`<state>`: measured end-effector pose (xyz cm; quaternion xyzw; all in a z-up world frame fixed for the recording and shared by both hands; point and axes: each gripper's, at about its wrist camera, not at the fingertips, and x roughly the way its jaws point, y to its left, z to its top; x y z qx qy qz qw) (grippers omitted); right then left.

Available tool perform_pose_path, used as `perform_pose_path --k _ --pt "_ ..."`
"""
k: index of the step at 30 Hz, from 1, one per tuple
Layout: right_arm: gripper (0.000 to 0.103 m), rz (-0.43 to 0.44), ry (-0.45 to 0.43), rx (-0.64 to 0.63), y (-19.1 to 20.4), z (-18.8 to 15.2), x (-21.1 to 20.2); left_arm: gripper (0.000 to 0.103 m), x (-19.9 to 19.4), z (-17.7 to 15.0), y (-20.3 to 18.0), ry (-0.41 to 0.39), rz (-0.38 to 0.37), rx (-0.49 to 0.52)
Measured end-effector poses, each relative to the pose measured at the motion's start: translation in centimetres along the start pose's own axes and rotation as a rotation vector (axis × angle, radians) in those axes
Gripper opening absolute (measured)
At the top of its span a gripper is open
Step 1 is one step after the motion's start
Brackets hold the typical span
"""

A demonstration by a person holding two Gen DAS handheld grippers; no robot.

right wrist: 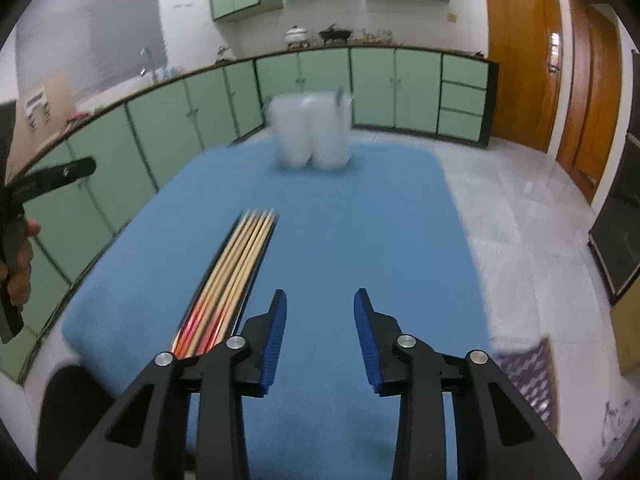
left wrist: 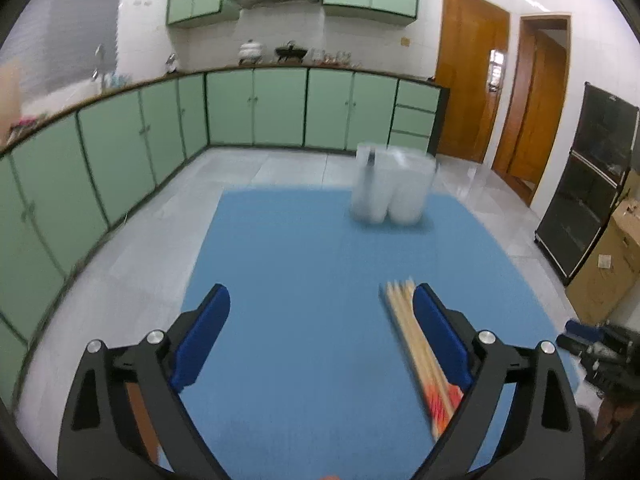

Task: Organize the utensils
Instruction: 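Move both open tools back over the chopstick bundle, then grasp a black chopstick by its end with the right tool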

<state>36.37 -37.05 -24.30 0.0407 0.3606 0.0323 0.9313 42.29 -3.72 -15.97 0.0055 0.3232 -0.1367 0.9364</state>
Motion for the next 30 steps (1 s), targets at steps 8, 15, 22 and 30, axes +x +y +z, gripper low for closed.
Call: perform_pose_path --k 8,15,22,30 --pt "0.035 0.056 0.069 -0.065 5.4 -7.3 2.0 0.09 -1.6 -10.5 0.6 0.086 -0.028 -0.077" --pt "0.035 0.053 0.051 -0.109 7.2 -6.7 3.9 0.09 -1.3 -12.5 1.5 0.109 -0.025 -0.108" --pt "0.031 0.044 0.015 -0.116 6.8 -7.2 4.6 0.09 -0.7 -12.8 0.6 0.125 -0.04 -0.094" --pt "0.006 0.042 0.007 -0.102 4.9 -7.1 4.5 0.09 1.8 -13.9 -3.6 0.18 -0.087 -0.012"
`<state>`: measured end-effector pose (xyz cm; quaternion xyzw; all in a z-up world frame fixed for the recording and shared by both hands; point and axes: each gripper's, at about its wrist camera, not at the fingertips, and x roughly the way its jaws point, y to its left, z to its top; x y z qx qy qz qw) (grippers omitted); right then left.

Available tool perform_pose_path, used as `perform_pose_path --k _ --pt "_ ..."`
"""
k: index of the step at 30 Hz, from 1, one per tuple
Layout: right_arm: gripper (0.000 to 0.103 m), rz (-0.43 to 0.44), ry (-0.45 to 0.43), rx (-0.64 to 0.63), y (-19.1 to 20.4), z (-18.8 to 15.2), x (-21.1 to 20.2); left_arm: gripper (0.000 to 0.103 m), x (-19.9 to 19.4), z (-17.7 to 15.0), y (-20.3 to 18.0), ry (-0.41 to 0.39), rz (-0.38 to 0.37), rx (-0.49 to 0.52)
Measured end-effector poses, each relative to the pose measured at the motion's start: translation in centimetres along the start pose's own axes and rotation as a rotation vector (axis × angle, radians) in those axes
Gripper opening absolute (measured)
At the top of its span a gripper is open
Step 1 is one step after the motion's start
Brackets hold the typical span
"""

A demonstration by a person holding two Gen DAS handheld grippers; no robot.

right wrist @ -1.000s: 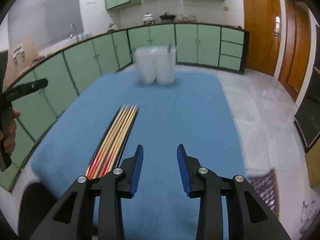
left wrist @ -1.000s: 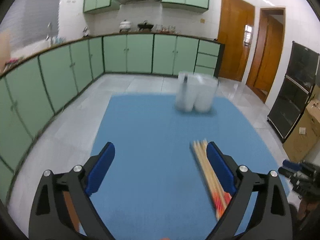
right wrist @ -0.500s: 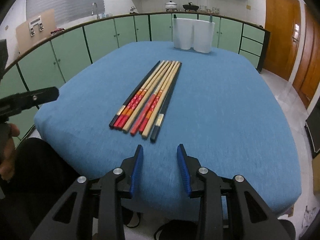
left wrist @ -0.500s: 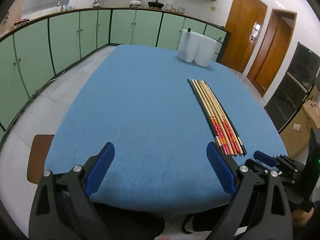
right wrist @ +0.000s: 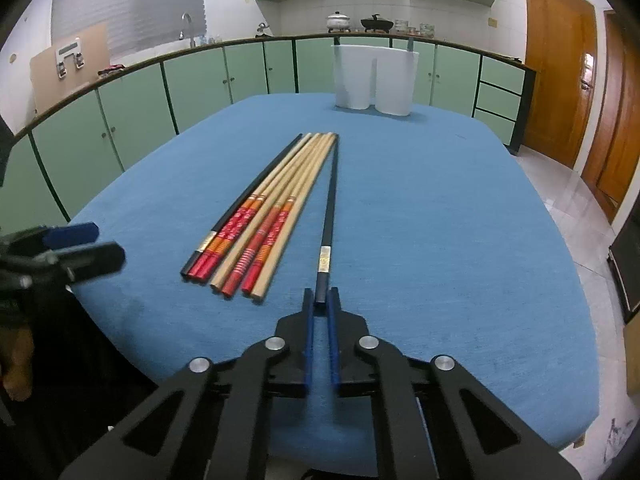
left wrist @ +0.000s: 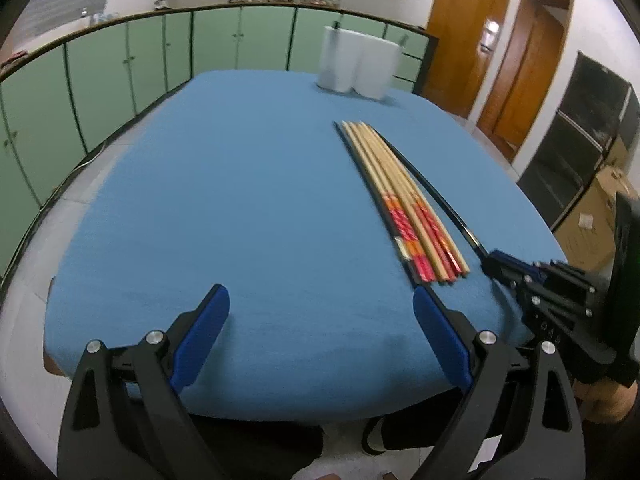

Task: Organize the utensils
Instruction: 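Grasp a black chopstick by its end with the right tool, then grasp a second black chopstick with the left tool while the right tool holds its chopstick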

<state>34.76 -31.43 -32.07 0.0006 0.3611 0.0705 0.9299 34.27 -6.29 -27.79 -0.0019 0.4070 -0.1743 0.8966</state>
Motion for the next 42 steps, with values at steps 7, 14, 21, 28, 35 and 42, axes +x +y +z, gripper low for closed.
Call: perform_pose_path --k 7,14,21,28,35,42 --pt "0.006 -0.029 -0.01 0.06 -3.0 -0.1 -0.2 0.09 2.0 -0.1 -1.8 0.028 0.015 0.04" --pt "0.006 -0.069 -0.011 0.128 -5.6 -0.6 -0.8 0.09 2.9 -0.4 -3.2 0.04 0.095 0.102" --pt "0.009 -0.049 -0.012 0.104 -5.2 -0.4 -0.5 0.09 3.4 0.1 -3.7 0.031 0.113 0.101" --pt "0.035 -0.068 -0.026 0.063 -4.6 0.0 0.0 0.076 2.7 0.0 -3.2 0.013 0.046 0.109" --pt "0.036 -0.083 -0.03 0.054 -4.4 0.2 0.6 0.064 3.3 0.2 -3.5 -0.013 0.062 0.131" --pt "0.028 -0.098 -0.034 0.061 -4.1 0.1 0.6 0.023 2.8 0.2 -1.9 -0.034 0.076 0.056"
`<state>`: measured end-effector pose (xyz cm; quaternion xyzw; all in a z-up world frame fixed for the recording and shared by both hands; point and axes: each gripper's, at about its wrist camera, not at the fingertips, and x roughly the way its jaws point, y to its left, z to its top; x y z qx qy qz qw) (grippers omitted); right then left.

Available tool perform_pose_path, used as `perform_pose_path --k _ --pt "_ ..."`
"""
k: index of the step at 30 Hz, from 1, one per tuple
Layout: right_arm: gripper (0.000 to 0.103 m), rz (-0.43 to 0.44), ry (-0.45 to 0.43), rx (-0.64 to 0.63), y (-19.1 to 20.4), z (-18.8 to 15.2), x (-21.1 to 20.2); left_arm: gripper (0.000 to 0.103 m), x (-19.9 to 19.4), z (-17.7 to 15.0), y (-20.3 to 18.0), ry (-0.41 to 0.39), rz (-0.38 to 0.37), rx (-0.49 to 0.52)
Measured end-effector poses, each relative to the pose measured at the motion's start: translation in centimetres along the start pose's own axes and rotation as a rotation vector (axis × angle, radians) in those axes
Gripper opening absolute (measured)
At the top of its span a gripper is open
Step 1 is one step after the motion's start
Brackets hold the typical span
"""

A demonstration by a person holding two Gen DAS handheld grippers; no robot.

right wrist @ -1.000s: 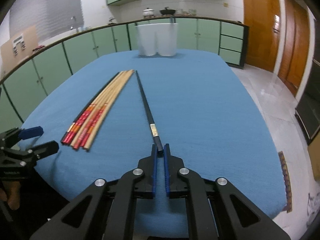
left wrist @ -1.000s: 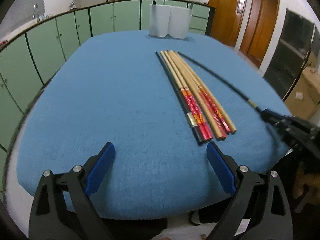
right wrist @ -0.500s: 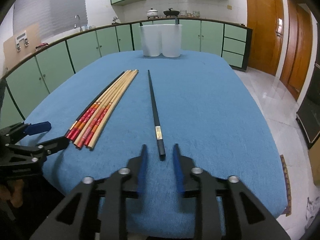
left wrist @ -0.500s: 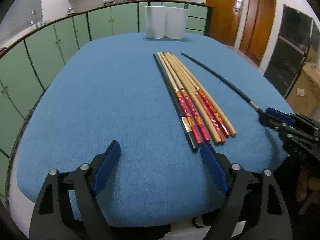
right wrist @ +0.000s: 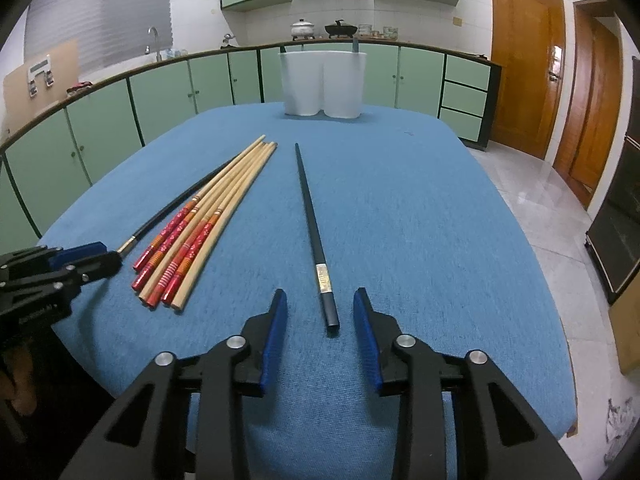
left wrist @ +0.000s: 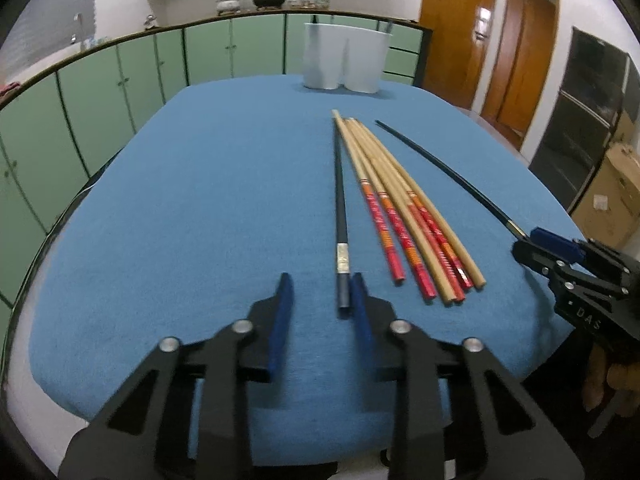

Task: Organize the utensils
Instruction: 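Grasp a second black chopstick with the left tool while the right tool holds its chopstick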

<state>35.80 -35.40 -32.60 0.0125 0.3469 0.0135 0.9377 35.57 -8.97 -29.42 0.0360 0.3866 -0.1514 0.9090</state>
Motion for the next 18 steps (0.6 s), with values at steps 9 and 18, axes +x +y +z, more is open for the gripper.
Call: perform_pose_path --k 9,18 --pt "0.009 -0.088 0.002 0.053 -0.5 -0.2 -0.4 0.018 -0.3 0.1 1.5 -0.006 0.068 -0.03" --pt "0.01 -0.048 -0.002 0.007 0.2 -0.9 -1.0 0.034 0.6 0.8 1.6 -0.005 -0.041 0.074"
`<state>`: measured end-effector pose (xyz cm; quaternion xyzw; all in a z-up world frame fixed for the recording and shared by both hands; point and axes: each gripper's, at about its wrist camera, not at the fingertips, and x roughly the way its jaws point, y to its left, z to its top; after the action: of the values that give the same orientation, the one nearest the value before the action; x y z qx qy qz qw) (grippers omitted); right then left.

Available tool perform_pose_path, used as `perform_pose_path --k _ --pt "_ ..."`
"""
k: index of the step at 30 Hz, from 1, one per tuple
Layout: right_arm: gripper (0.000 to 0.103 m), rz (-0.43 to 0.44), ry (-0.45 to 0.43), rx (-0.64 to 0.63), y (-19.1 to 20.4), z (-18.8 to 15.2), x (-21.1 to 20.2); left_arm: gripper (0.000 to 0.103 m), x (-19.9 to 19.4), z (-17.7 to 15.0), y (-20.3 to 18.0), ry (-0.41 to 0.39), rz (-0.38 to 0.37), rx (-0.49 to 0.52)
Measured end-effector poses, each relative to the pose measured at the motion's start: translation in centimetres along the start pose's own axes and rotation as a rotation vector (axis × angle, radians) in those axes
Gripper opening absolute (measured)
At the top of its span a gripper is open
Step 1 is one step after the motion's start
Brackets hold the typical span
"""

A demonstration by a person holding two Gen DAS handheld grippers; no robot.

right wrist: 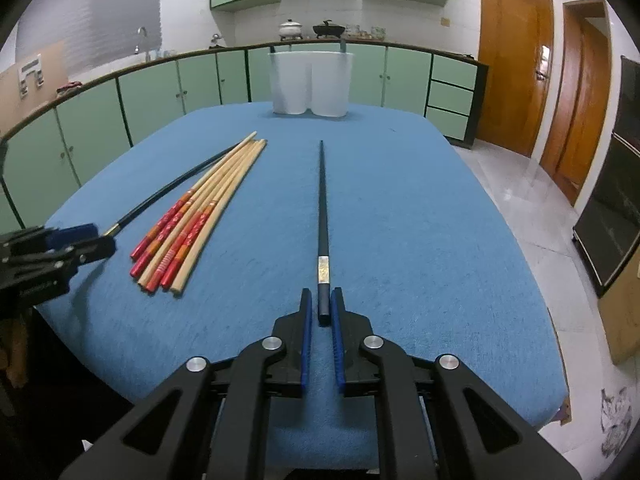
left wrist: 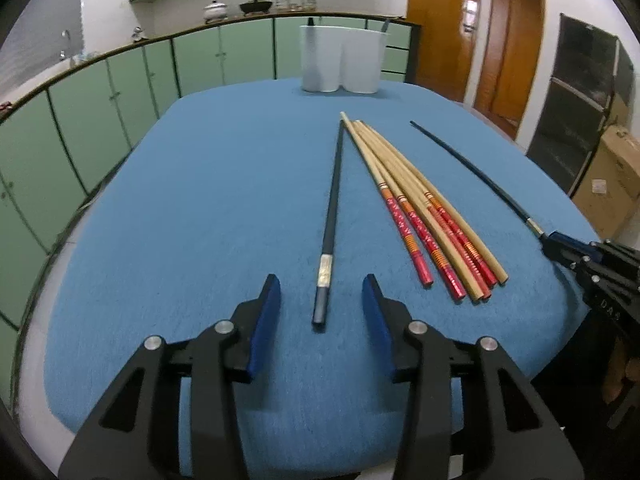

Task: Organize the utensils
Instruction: 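Grasp a second black chopstick with the left tool while the right tool holds its chopstick, then carry both black chopsticks to the white holder and insert them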

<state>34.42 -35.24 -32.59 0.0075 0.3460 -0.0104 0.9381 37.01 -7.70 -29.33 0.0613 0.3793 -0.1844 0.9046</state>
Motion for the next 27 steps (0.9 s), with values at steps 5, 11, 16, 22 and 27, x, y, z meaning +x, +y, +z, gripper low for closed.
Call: perform_pose_path --k 5,11,16,22,27 --pt "0.011 -0.007 -0.022 -0.036 0.5 -0.2 0.2 0.006 0.0 -0.1 0.2 -0.007 -0.072 -0.047" --pt "0.007 0.002 -0.032 -0.028 0.4 0.1 -0.6 0.006 -1.6 0.1 0.1 -0.023 -0.091 -0.13" --pt "0.007 0.009 -0.068 0.0 0.1 1.5 -3.5 0.006 -4.4 1.4 0.1 -0.045 -0.079 -0.183" --pt "0.007 0.026 -0.104 0.008 -0.2 4.4 -7.2 0.006 -7.9 4.0 0.3 -0.094 -0.061 -0.19" --pt "0.007 0.058 -0.117 -0.016 -0.7 8.1 -9.9 0.006 -10.5 6.3 0.3 -0.128 -0.06 -0.158"
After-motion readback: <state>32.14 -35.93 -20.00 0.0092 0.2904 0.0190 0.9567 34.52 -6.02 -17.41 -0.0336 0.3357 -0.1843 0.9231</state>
